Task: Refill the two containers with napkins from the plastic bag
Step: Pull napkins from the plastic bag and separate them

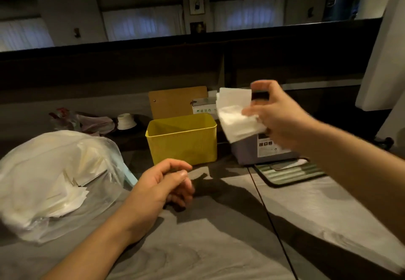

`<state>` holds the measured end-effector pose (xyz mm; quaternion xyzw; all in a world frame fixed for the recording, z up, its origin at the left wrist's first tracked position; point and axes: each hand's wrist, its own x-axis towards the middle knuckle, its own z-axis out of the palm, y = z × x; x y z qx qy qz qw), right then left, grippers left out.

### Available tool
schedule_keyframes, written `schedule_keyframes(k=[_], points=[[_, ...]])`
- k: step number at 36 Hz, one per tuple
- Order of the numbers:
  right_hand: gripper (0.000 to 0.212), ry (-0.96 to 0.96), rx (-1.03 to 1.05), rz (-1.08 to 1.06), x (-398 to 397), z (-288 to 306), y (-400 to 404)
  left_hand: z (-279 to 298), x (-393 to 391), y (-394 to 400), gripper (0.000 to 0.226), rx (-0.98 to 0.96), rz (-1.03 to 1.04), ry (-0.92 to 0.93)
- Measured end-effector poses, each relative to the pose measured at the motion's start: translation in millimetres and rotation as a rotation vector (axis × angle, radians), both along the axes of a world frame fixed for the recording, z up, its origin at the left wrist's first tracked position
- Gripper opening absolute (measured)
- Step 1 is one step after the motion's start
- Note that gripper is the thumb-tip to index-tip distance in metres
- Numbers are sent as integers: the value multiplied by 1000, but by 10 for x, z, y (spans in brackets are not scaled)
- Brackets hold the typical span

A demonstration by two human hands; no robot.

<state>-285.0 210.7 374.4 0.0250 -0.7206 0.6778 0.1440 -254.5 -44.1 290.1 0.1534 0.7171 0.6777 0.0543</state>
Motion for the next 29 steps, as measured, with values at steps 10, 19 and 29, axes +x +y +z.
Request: schedule_keyframes(k=[10,19,29], points=[[46,-229,134,-132,-746,215,455,-22,-10,-50,17,-66,-23,-22],[19,-612,384,-4,-887,291,392,-32,-45,-63,16,-104,-53,-24],[19,-730,647,-49,-911,223,267,-55,-58,-77,14,-111,-78,0]])
